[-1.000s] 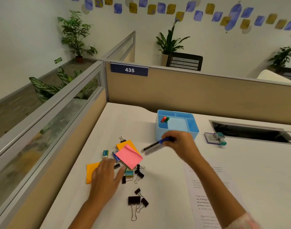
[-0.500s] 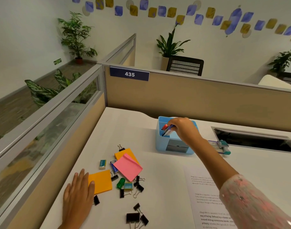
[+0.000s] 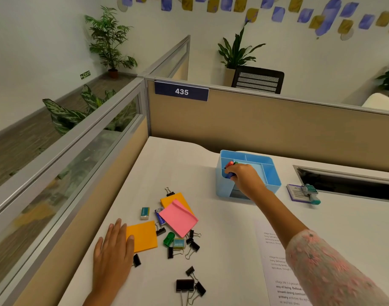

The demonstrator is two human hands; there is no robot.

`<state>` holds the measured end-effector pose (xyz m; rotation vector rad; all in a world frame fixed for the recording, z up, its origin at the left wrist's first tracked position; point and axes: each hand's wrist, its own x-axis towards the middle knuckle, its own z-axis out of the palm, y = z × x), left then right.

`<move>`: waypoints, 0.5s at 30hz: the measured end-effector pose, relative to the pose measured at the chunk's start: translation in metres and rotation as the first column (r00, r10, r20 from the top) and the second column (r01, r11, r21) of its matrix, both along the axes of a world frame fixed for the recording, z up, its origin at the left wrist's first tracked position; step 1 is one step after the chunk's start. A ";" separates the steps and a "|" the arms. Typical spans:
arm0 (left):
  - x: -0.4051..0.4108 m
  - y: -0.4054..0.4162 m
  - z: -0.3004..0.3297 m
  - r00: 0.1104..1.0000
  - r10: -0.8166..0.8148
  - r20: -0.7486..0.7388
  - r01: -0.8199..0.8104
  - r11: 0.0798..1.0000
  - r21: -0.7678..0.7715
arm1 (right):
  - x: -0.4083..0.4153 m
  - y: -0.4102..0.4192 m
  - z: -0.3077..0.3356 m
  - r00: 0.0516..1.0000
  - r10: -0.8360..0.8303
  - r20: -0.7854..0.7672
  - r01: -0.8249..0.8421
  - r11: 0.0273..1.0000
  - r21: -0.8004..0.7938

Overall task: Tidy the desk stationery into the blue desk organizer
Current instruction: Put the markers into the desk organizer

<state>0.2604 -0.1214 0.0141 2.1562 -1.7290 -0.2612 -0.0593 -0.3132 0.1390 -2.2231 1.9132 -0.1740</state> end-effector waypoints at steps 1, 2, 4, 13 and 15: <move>0.000 0.000 0.000 1.000 -0.010 0.006 0.010 1.000 -0.002 | 0.001 0.000 0.001 0.999 -0.031 -0.029 0.032 0.999 0.016; 0.001 0.001 0.000 1.000 -0.014 0.010 0.014 1.000 -0.002 | 0.001 0.003 0.001 0.998 -0.044 -0.035 0.044 0.999 -0.018; 0.002 0.000 -0.002 1.000 -0.007 0.009 0.007 1.000 0.004 | 0.003 0.016 0.001 0.997 -0.037 0.064 0.050 0.977 -0.207; 0.005 -0.002 -0.001 0.993 0.042 -0.114 -0.050 0.997 -0.065 | 0.026 0.133 -0.063 0.881 0.019 0.473 0.182 0.908 -0.376; 0.012 -0.006 0.002 0.975 0.064 -0.215 -0.074 0.997 -0.038 | 0.027 0.159 -0.089 0.870 -0.030 0.492 0.198 0.935 -0.293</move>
